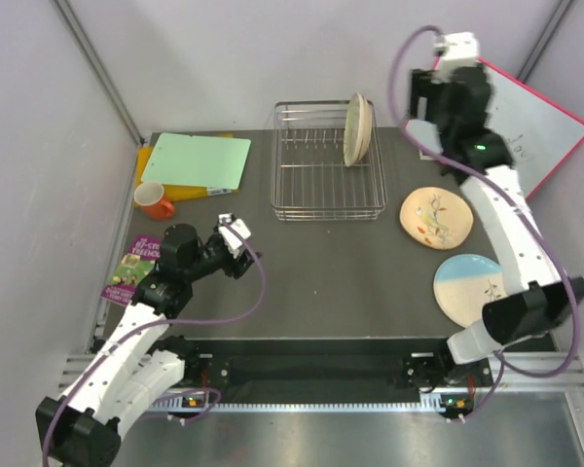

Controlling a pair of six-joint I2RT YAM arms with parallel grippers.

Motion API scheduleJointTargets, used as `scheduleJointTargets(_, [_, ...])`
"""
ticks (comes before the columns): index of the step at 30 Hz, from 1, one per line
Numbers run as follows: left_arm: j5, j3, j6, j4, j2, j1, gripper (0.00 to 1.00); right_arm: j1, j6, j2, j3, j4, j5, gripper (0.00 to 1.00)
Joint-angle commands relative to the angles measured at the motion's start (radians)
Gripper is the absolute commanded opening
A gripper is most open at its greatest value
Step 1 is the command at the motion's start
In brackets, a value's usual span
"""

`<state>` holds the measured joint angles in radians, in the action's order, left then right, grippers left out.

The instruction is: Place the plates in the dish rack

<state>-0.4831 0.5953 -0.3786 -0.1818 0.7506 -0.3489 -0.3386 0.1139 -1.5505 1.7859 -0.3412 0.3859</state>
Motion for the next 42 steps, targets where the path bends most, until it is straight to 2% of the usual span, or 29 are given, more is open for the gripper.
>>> scheduleJointTargets(1, [-0.087, 0.049, -0.122, 0.021, 0.026, -0.082, 0.63, 0.316, 0.088, 0.091, -0.155, -0.261, -0.451, 0.81])
scheduleJointTargets(3, [-0.1, 0.076, -0.06, 0.018, 0.07, -0.14, 0.67, 0.395, 0.194, 0.112, -0.218, -0.376, -0.525, 0.82])
scheduleJointTargets(5, [-0.056, 0.098, -0.011, 0.03, 0.14, -0.243, 0.81, 0.486, 0.272, 0.144, -0.282, -0.439, -0.613, 0.84])
scheduleJointTargets(7, [-0.006, 0.092, -0.02, 0.074, 0.183, -0.326, 0.81, 0.538, 0.367, 0.141, -0.356, -0.484, -0.677, 0.84])
scheduleJointTargets(8, [0.017, 0.081, -0.02, 0.115, 0.212, -0.384, 0.81, 0.547, 0.383, 0.132, -0.373, -0.495, -0.68, 0.8])
scheduleJointTargets(11, [0.069, 0.073, -0.014, 0.204, 0.288, -0.453, 0.81, 0.564, 0.431, 0.075, -0.418, -0.454, -0.7, 0.75])
scheduleJointTargets(13, [0.092, 0.096, 0.006, 0.228, 0.334, -0.469, 0.81, 0.567, 0.422, 0.006, -0.405, -0.408, -0.713, 0.75])
scheduleJointTargets(17, [0.107, 0.119, 0.082, 0.28, 0.421, -0.492, 0.8, 0.569, 0.409, -0.176, -0.268, -0.329, -0.722, 0.75])
scheduleJointTargets(22, [0.115, 0.115, 0.11, 0.274, 0.464, -0.498, 0.8, 0.572, 0.446, -0.466, -0.054, -0.351, -0.74, 0.75])
scheduleJointTargets(28, [0.155, 0.139, 0.098, 0.275, 0.521, -0.496, 0.8, 0.578, 0.492, -0.661, 0.168, -0.443, -0.746, 0.75])
scheduleJointTargets(36, [0.184, 0.144, 0.087, 0.355, 0.584, -0.496, 0.8, 0.596, 0.518, -0.662, 0.106, -0.473, -0.749, 0.75])
scheduleJointTargets(42, [0.189, 0.13, 0.07, 0.329, 0.564, -0.496, 0.8, 0.618, 0.564, -0.629, 0.031, -0.574, -0.811, 0.69])
